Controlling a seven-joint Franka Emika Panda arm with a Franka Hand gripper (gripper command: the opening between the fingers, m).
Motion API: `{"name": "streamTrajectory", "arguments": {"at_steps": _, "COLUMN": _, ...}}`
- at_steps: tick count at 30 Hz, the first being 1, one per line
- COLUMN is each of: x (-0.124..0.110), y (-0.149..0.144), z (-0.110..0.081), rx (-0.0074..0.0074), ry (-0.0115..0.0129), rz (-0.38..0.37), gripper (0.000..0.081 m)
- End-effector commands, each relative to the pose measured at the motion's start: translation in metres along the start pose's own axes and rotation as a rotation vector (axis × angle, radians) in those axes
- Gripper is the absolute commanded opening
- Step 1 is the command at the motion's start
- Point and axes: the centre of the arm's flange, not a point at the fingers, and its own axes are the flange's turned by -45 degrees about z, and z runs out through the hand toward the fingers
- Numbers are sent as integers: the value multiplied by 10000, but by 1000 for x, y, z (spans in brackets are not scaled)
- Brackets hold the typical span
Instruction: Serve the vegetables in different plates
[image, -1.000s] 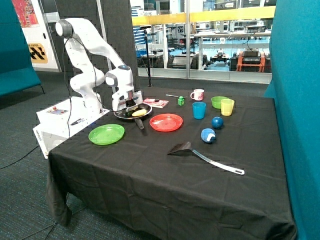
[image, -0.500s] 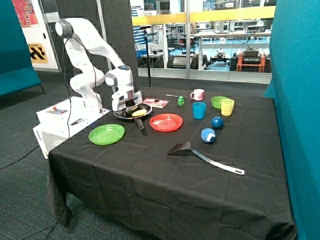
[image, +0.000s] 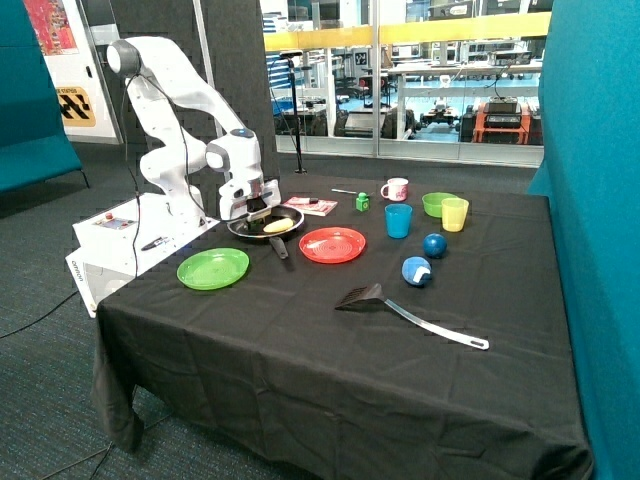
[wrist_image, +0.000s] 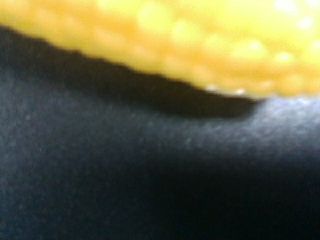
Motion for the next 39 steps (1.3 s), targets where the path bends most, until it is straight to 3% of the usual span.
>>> {"name": "streamTrajectory", "arguments": {"at_steps": 1, "x": 10, "y": 7, "z": -19, "rx": -30, "ry": -79, "rz": 96, "gripper": 0}}
{"name": "streamTrajectory", "arguments": {"at_steps": 23, "x": 68, "y": 37, "z": -64, "rx": -30, "ry": -79, "rz": 91, "gripper": 0}}
{"name": "streamTrajectory", "arguments": {"at_steps": 30, "x": 91, "y": 60, "z": -69, "rx": -30, "ry": -79, "rz": 64, "gripper": 0}}
{"name": "streamTrajectory", "arguments": {"at_steps": 39, "x": 101, "y": 95, "z": -66, "rx": -30, "ry": -79, "rz": 126, "gripper": 0}}
